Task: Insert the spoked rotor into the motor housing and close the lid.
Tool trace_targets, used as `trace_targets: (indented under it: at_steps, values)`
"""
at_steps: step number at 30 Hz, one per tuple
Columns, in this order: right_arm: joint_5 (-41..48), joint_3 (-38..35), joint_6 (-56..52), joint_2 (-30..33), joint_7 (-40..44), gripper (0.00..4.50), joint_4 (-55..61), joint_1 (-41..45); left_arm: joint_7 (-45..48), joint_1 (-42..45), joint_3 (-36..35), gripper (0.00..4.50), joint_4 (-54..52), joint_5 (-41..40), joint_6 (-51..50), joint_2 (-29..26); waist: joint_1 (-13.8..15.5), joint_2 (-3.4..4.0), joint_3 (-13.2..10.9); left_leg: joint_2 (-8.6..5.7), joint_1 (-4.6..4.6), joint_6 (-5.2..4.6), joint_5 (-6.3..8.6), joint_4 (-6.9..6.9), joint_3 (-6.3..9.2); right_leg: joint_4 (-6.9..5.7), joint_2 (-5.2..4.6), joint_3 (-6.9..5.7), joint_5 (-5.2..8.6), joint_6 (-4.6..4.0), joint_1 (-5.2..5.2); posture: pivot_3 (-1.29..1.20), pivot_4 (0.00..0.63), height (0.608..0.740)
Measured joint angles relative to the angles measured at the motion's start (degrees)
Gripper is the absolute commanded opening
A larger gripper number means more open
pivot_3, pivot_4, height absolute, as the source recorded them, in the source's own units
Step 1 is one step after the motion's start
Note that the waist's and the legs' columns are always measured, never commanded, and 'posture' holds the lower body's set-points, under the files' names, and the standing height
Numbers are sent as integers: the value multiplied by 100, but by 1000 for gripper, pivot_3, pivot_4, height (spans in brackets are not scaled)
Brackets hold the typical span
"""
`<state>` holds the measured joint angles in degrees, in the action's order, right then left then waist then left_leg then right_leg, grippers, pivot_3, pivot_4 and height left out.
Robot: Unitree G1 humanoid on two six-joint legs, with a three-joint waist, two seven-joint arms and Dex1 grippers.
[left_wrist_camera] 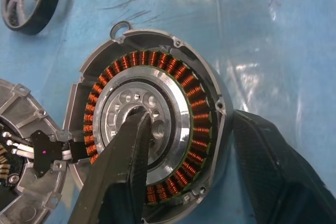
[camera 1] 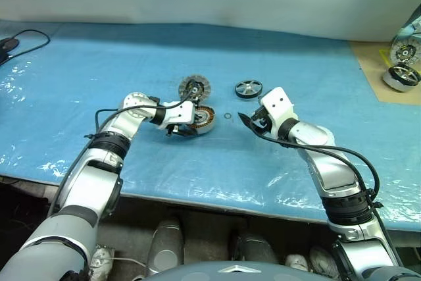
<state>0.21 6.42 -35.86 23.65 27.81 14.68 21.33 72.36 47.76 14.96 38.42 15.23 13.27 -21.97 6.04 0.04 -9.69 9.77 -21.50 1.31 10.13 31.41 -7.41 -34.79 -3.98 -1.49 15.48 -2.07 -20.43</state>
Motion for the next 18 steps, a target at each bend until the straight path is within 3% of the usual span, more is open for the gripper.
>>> trace_targets:
  at_steps: [4,7,18]
  values:
    - [0,16,20,3,1,4015,-1,-35,653,-515,250,2047,-1596,-294,-1117,-63,-25,2,1,4,5,-7,-4,-23,-21,5,0,3,5,-1,-7,0,150,740]
    - [0,82,19,-44,0,4015,-1,-48,987,-570,548,2047,-2156,-391,-1472,-119,-54,2,1,6,-15,-14,-8,-24,-37,0,2,7,5,0,-34,0,150,740]
    - [-1,93,19,-73,-38,4015,0,-136,1174,-484,1008,2047,-2666,-435,-2100,-393,-84,4,3,10,-21,-13,-8,-25,-67,-1,8,13,4,1,-46,0,150,740]
